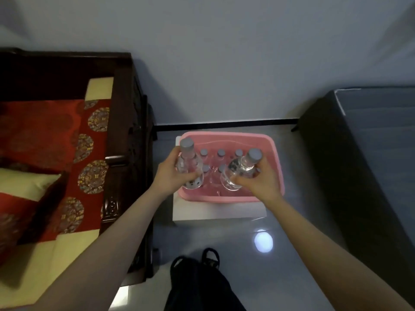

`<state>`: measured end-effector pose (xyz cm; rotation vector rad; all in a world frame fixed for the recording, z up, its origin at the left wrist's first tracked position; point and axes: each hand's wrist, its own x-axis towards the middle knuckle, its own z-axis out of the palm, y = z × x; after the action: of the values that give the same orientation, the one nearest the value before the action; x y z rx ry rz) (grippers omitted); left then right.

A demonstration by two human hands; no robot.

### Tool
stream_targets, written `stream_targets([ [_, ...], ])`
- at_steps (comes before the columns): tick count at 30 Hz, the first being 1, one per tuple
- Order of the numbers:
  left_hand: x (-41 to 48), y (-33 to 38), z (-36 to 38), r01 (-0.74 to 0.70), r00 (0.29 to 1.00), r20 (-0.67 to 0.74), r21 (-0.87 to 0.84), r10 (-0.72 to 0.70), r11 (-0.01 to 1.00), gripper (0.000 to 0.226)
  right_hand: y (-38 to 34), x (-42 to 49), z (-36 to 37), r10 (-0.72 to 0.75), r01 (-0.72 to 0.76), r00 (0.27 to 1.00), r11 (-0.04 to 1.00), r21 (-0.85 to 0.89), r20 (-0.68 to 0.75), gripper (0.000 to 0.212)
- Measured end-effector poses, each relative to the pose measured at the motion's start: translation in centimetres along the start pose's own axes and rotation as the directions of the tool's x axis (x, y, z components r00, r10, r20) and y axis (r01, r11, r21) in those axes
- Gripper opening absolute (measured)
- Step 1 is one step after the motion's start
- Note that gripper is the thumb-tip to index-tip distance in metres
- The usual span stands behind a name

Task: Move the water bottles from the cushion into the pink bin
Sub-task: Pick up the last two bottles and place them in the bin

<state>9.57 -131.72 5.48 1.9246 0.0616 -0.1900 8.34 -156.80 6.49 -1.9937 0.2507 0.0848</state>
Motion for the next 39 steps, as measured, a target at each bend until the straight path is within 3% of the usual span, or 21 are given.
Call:
stream_targets([
  [8, 1.1, -2.6, 2.2, 0.09, 0.996, 0.013, 0.004, -0.09, 0.996, 0.063, 4.0, 1.6, 3.5, 0.048, -0.05, 0.992, 0.999, 0.014, 0.115, 0.071],
  [13, 2.4, -3.8, 3.4, 0.041, 0.997, 0.061, 0.118, -0.049, 0.992, 0.055, 4.7, 4.0, 4.8, 0.034, -0.023, 0.986, 0.997, -0.07, 0.162, 0.073],
  [18, 3.4, -4.8, 4.1, 0.04, 0.993, 0.097, 0.307, -0.073, 0.951, 0.043, 6.1, 6.6, 6.2, -0.026, 0.076, 0.974, 0.973, -0.219, 0.225, 0.057],
  [22, 4.0, -5.2, 4.4, 0.101, 0.975, 0.124, 0.481, -0.182, 0.871, 0.026, 7.7, 7.4, 6.8, -0.048, 0.187, 0.936, 0.908, -0.376, 0.349, 0.063],
  [26, 4.8, -5.5, 5.3, 0.086, 0.948, 0.18, 0.651, -0.263, 0.755, 0.017, 9.3, 7.3, 7.1, -0.006, 0.23, 0.909, 0.842, -0.487, 0.418, 0.036],
  [30, 5.7, -5.9, 6.4, 0.022, 0.921, 0.243, 0.746, -0.303, 0.666, 0.005, 9.7, 7.6, 7.7, 0.089, 0.297, 0.853, 0.727, -0.619, 0.514, 0.032],
  [35, 6.7, -6.0, 7.6, 0.034, 0.883, 0.286, 0.753, -0.373, 0.657, 0.014, 9.5, 8.1, 9.1, 0.145, 0.348, 0.815, 0.652, -0.674, 0.561, 0.011],
  [39, 7.3, -5.8, 8.4, 0.047, 0.867, 0.291, 0.76, -0.405, 0.648, 0.017, 9.8, 8.0, 9.5, 0.185, 0.352, 0.802, 0.621, -0.7, 0.568, 0.016],
])
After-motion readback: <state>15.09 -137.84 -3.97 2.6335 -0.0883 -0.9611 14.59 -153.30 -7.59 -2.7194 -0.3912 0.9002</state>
